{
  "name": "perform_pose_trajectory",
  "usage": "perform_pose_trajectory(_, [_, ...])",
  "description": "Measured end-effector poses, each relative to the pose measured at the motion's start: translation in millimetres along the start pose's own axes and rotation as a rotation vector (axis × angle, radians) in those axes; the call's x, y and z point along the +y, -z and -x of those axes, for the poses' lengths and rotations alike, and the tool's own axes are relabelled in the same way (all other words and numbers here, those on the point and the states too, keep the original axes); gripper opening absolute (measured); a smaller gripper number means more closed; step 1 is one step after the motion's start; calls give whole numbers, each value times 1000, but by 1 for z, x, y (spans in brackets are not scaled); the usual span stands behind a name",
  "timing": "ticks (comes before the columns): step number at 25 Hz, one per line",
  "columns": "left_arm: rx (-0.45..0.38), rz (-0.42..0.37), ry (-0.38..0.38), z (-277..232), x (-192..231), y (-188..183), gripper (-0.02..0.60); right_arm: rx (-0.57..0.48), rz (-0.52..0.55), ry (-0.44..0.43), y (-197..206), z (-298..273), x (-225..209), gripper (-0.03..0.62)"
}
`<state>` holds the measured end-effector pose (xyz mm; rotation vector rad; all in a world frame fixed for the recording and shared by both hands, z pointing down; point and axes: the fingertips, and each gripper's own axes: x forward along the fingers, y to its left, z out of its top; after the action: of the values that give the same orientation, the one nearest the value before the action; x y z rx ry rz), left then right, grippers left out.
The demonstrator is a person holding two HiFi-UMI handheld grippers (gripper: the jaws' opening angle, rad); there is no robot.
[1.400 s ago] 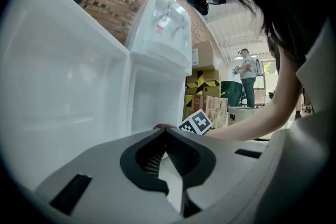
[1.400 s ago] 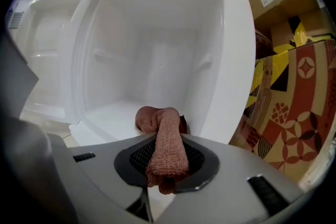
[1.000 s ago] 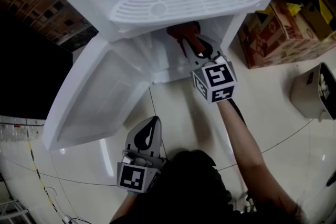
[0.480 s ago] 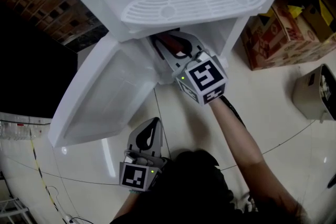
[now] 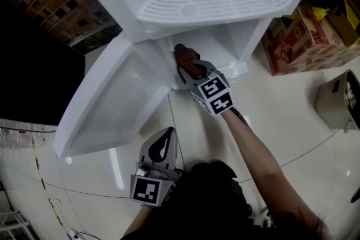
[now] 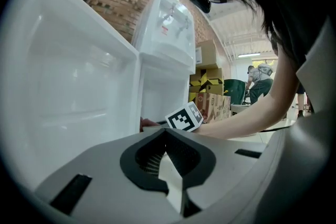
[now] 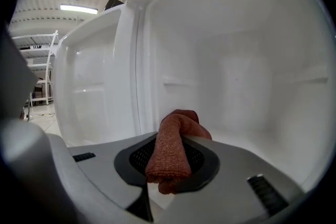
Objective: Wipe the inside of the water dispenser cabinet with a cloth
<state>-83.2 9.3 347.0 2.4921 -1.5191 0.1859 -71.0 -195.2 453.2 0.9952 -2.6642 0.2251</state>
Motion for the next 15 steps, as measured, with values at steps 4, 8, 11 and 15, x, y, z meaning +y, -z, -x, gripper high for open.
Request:
perform_pose_trajectory(4, [0,5,-4,1,3,2,-23,69,20,-15,15,-2,3,78])
perform_pose_trajectory(8, [6,6,-7,0,5,6,-23,-53,40,41,-30,6,-27,78])
perform_pose_trajectory(11, [-2,13,-5,-1,5,5,-23,-192,56,83,-93,20,-45,78])
perform_pose_trajectory(15, [-8,11,0,-1,4,5,-23,-339,75,117,-164,36,-60,78])
